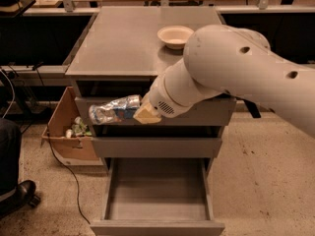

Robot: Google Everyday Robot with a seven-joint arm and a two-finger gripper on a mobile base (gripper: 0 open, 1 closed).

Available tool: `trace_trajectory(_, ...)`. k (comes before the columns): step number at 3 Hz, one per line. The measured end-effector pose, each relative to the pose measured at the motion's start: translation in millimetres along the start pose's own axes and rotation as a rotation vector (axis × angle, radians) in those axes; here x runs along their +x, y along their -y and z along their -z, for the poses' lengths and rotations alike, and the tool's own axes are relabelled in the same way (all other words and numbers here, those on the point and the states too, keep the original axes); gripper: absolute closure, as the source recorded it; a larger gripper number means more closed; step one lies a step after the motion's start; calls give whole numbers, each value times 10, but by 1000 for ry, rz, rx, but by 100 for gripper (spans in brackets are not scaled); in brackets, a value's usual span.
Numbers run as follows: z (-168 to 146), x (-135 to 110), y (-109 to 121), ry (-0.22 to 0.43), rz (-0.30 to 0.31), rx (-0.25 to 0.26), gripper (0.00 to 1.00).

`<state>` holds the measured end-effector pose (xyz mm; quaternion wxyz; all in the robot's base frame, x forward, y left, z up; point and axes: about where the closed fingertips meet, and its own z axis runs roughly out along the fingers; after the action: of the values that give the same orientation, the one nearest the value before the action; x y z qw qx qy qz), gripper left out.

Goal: Place redbull can into bottom drawer

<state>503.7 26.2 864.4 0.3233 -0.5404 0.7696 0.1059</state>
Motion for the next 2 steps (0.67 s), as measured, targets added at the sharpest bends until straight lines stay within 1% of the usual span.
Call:
trace_trajectory(1,-469,285,-85,-8,4,3,100)
trace_trajectory(2,-770,500,-171,-20,10,5,100)
